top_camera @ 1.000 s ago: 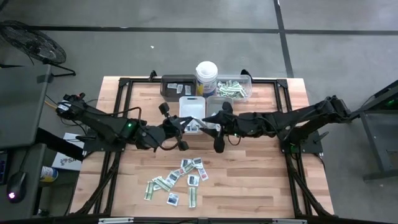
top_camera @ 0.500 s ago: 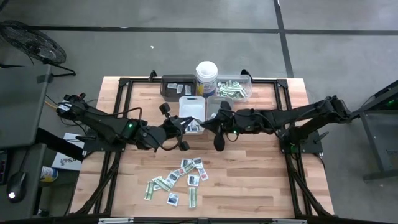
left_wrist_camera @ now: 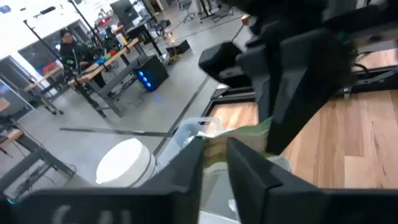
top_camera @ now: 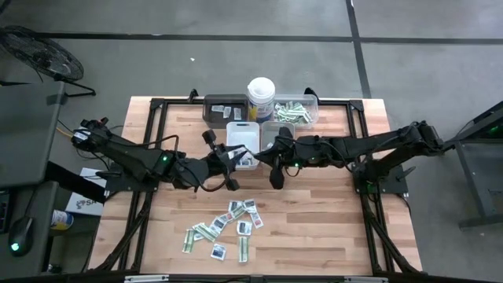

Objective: Pick & Place First Aid Supplies
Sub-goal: Put the band aid into the transparent bin

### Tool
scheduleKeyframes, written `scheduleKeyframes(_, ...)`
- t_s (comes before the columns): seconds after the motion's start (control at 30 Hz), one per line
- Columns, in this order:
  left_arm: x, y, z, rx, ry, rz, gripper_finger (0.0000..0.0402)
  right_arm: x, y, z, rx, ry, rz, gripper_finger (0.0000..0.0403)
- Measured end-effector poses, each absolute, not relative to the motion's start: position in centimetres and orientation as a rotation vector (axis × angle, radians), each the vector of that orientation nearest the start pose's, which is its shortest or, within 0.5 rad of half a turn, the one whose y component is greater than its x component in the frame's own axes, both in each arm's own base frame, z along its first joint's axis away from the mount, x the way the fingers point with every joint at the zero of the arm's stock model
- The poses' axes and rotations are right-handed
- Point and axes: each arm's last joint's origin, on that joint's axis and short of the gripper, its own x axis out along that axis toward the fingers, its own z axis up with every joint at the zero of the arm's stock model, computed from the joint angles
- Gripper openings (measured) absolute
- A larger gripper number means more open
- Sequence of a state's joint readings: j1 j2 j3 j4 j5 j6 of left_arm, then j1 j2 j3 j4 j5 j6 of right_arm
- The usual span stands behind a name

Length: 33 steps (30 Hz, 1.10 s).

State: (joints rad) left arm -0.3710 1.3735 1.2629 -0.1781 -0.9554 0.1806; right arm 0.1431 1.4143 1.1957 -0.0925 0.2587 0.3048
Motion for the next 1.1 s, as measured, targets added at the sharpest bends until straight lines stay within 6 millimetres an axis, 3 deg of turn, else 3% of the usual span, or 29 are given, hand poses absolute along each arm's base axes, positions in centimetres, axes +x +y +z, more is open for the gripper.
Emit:
scheduleKeyframes(0.17, 28.5, -8.5, 37.2, 0.41, 0.302, 0.578, 0.0141, 32.0, 2.6, 33.7, 0.251, 0.317, -0.203, 0.0)
scheduleKeyframes(0.27, 27.4, -8.0, 37.9, 0.426, 0.312, 0.655, 0.0169, 31.5, 1.3, 33.2, 0.265, 0.389, -0.258, 0.0)
scheduleKeyframes(0.4, 25.0, -7.1, 38.9, 0.432, 0.335, 0.671, 0.0176, 30.2, -0.9, 32.6, 0.269, 0.511, -0.361, 0.0)
scheduleKeyframes(0.63, 20.9, -5.4, 38.7, 0.413, 0.456, 0.684, 0.0177, 26.9, -4.9, 31.4, 0.25, 0.777, -0.539, 0.0)
scheduleKeyframes(0.87, 18.4, -4.5, 37.0, 0.367, 0.572, 0.716, 0.0177, 24.6, -9.3, 30.4, 0.252, 0.946, -0.601, 0.0)
scheduleKeyframes(1.1, 16.5, -3.9, 33.0, 0.242, 0.571, 0.67, 0.0177, 22.2, -14.6, 30.5, 0.324, 0.922, -0.622, 0.0)
